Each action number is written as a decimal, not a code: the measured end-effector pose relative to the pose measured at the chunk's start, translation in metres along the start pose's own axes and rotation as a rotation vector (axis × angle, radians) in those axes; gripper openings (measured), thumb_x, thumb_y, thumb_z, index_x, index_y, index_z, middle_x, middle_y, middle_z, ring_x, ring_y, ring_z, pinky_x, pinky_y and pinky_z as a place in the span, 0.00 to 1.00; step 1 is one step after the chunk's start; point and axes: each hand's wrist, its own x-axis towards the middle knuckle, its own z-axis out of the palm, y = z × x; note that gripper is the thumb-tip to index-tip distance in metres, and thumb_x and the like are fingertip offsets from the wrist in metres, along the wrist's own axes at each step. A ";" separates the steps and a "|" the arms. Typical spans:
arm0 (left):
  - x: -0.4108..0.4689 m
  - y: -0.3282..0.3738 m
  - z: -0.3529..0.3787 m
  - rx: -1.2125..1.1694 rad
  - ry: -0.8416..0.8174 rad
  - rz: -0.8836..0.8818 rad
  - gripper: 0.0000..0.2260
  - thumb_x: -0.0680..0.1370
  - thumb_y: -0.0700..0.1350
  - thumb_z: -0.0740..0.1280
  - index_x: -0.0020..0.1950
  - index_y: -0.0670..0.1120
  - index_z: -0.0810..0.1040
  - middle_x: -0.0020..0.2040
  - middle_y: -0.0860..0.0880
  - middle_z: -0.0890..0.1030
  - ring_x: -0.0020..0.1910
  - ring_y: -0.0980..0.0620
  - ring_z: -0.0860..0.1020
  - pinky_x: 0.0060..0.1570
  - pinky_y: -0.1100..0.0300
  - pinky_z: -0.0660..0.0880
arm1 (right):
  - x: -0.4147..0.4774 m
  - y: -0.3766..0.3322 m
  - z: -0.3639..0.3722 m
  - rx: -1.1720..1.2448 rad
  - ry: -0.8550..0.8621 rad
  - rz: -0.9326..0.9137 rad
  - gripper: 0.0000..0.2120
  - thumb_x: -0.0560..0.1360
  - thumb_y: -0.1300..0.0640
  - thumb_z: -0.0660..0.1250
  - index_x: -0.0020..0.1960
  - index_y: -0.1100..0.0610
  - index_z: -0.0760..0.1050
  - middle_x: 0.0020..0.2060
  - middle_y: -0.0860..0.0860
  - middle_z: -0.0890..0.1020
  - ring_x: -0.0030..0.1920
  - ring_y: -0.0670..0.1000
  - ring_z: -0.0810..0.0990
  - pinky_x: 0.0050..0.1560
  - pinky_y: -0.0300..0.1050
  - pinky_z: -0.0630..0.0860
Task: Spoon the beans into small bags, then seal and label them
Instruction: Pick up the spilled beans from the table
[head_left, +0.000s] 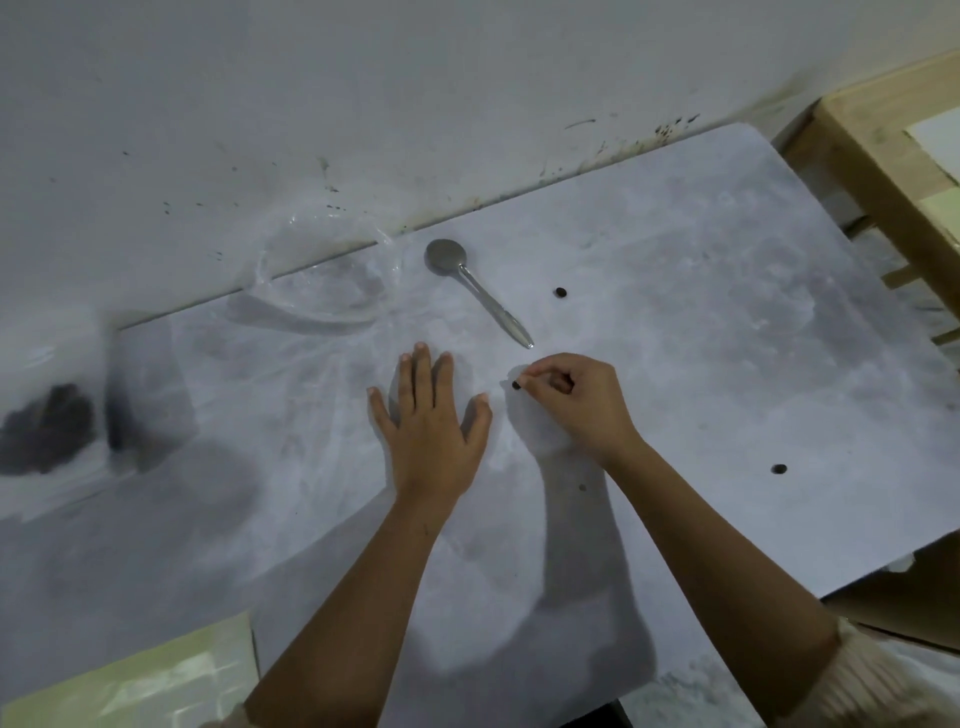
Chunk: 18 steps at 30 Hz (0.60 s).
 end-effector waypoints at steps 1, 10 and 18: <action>0.000 0.000 0.000 0.006 -0.001 0.001 0.28 0.78 0.60 0.49 0.73 0.47 0.63 0.76 0.46 0.59 0.76 0.47 0.55 0.71 0.38 0.49 | 0.003 0.001 0.001 -0.063 -0.023 -0.036 0.03 0.71 0.59 0.72 0.44 0.56 0.83 0.35 0.48 0.81 0.33 0.41 0.75 0.40 0.33 0.72; 0.000 0.000 0.000 0.033 -0.016 -0.004 0.28 0.78 0.60 0.47 0.75 0.47 0.60 0.77 0.46 0.57 0.76 0.47 0.53 0.71 0.38 0.48 | 0.011 0.005 0.003 -0.281 -0.098 -0.191 0.07 0.70 0.57 0.74 0.46 0.59 0.83 0.43 0.53 0.84 0.41 0.47 0.79 0.45 0.29 0.72; 0.000 0.002 0.002 0.023 -0.012 -0.005 0.28 0.78 0.59 0.48 0.74 0.46 0.62 0.76 0.45 0.59 0.76 0.46 0.55 0.70 0.36 0.50 | 0.013 0.003 0.002 -0.516 -0.209 -0.223 0.10 0.77 0.55 0.61 0.46 0.61 0.76 0.37 0.52 0.78 0.39 0.53 0.78 0.43 0.50 0.76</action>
